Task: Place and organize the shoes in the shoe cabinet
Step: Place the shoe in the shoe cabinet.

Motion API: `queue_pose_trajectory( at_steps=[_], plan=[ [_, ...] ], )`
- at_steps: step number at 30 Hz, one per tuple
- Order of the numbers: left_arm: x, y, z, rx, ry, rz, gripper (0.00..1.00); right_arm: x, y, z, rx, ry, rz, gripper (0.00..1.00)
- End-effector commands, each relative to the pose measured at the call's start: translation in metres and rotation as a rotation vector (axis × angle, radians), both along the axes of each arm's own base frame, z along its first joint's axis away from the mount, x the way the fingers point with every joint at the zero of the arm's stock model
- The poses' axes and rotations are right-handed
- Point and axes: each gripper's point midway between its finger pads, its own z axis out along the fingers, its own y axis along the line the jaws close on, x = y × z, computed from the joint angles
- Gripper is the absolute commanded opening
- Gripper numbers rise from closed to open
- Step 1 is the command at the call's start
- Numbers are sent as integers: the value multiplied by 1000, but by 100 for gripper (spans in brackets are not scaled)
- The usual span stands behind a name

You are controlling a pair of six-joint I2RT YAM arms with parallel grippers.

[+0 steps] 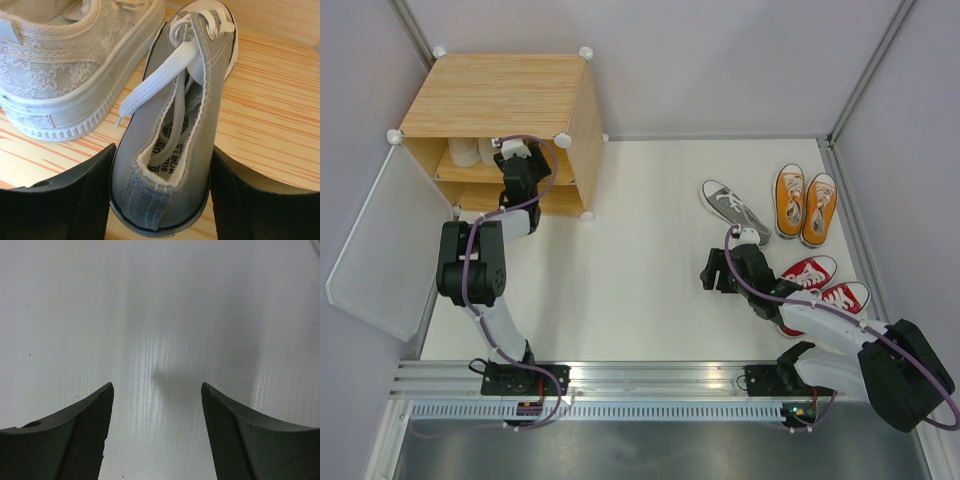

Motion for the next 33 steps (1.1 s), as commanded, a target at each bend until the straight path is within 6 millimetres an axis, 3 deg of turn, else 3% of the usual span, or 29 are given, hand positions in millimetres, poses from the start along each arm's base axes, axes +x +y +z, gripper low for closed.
queue_pose_trajectory(
  at_steps=[1, 2, 9, 10, 17, 18, 25, 33],
  plan=[
    [2, 75, 25, -53, -105, 250, 29, 14, 5, 17, 14, -62, -3, 75],
    [-1, 73, 21, -58, -100, 243, 42, 14, 6, 18, 16, -66, -1, 75],
    [-18, 62, 24, -61, -92, 183, 73, 11, 6, 21, 27, -71, 3, 75],
    [-20, 59, 26, -58, -91, 168, 99, 11, 6, 21, 29, -72, 2, 75],
    [-46, 50, 46, -53, -83, 128, 100, 10, 4, 27, 39, -93, -5, 75],
    [-51, 48, 58, -54, -103, 118, 100, 9, 4, 26, 39, -93, -4, 75],
    [-71, 20, 71, -91, -83, -21, 100, 8, 3, 29, 48, -100, -3, 75],
    [-91, 4, 49, -114, -24, -97, 100, 7, 4, 29, 51, -103, 4, 77]
  ],
)
